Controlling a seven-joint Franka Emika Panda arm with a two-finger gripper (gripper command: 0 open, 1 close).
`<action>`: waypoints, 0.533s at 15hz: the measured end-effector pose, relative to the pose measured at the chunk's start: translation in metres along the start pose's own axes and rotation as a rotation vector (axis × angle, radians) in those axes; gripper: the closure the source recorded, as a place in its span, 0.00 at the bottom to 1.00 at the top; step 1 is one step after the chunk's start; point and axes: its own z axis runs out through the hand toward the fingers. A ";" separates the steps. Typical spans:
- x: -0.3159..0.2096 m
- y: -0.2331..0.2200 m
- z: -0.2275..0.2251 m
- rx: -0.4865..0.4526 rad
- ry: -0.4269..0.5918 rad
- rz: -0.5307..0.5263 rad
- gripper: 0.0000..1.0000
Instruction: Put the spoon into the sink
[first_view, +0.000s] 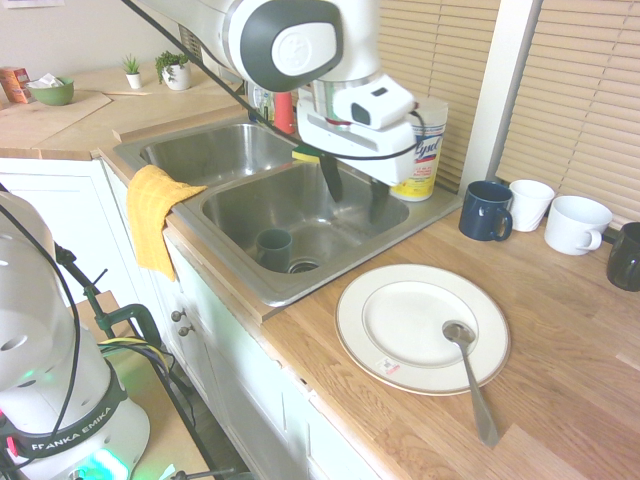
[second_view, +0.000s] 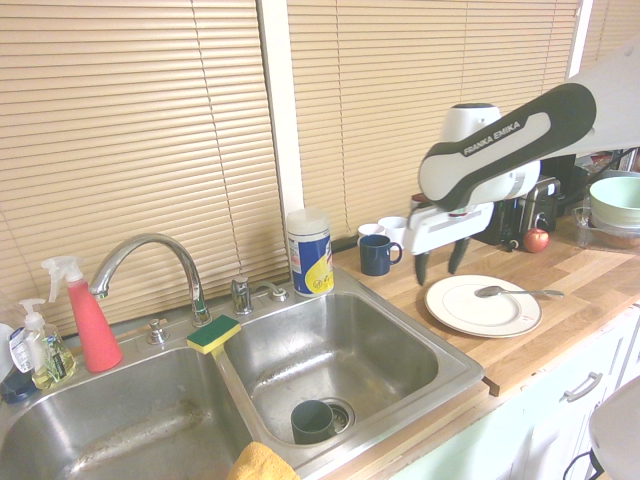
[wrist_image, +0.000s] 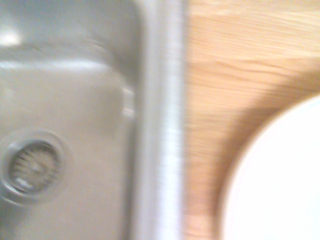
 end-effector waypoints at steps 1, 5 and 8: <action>0.004 0.009 0.002 -0.016 -0.005 -0.028 0.00; 0.026 0.039 0.017 -0.097 -0.014 -0.108 0.00; 0.052 0.062 0.023 -0.130 -0.018 -0.108 0.00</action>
